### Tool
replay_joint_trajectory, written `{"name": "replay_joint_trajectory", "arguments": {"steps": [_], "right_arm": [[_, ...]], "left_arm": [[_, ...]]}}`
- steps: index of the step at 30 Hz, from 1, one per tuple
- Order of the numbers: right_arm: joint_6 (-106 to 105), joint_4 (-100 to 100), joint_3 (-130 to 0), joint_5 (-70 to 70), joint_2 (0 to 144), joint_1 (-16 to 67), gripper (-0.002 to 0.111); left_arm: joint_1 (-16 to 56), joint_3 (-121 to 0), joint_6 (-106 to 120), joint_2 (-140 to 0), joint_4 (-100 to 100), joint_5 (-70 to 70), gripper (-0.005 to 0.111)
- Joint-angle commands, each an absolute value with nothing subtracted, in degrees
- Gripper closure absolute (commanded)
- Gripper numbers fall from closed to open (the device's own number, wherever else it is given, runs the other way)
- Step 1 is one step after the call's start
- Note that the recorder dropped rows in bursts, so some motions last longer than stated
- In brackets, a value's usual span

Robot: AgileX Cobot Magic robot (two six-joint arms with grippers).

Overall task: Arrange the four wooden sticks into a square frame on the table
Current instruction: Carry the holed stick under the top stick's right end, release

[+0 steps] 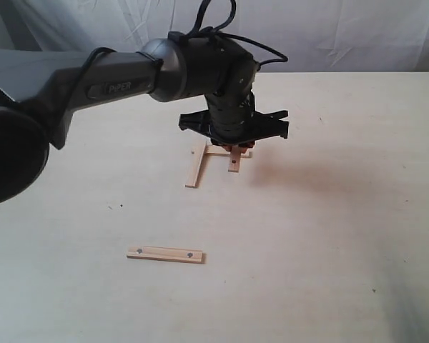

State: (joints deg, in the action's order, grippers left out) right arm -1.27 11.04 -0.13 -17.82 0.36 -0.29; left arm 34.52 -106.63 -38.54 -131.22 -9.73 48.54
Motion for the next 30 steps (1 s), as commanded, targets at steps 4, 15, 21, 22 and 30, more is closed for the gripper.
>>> {"name": "replay_joint_trajectory", "arguments": {"steps": [4, 15, 21, 22, 30], "right_arm": [[-1.31, 10.97, 0.0, -17.44, 0.0, -0.66, 0.109], [-1.31, 10.97, 0.0, -17.44, 0.0, -0.66, 0.109], [-1.31, 10.97, 0.0, -17.44, 0.0, -0.66, 0.109], [-1.31, 10.97, 0.0, -17.44, 0.0, -0.66, 0.109], [-1.31, 10.97, 0.0, -17.44, 0.0, -0.66, 0.109]], "left_arm": [[34.4, -106.77, -37.33, -133.67, -9.64, 47.67, 0.107], [34.4, -106.77, -34.57, -133.67, -4.73, 47.31, 0.09], [34.4, -106.77, -34.57, -133.67, -7.16, 47.92, 0.079], [34.4, -106.77, -34.57, -133.67, -7.31, 47.92, 0.078], [34.4, -106.77, -34.57, -133.37, -7.4, 48.68, 0.077]]}}
